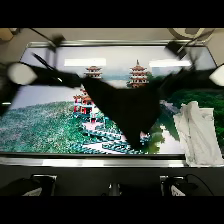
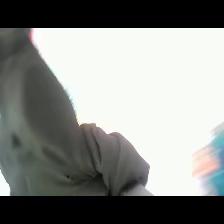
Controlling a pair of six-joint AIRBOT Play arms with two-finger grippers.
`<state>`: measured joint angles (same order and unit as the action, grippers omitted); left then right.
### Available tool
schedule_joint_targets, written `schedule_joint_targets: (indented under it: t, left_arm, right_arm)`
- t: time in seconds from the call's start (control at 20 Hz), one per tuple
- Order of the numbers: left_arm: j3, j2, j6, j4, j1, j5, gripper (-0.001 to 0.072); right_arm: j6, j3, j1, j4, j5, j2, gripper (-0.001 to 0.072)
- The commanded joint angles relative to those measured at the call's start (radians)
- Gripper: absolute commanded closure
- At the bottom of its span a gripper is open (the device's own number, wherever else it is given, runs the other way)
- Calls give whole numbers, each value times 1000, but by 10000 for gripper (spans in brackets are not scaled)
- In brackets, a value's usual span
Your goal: Fold the shirts.
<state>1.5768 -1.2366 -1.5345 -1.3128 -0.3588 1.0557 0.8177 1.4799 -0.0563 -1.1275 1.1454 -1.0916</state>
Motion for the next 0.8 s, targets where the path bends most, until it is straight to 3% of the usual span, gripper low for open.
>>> schedule_joint_targets:
  t: [0.0,0.25,0.45,0.65,0.75]
  left_arm:
    - [279,204,22,-47,51,-83,688]
    - [391,419,31,-38,69,-256,688]
    - [386,430,32,-82,69,-130,688]
    - [285,403,31,-253,69,21,688]
    - [146,393,10,-249,69,15,688]
  right_arm:
    - [-18,340,-2,-95,-178,174,693]
    - [55,407,-2,-96,-44,309,692]
    - [100,403,-2,-99,209,264,691]
    - [151,293,-2,-80,670,116,692]
    - [145,129,-2,-60,664,70,691]
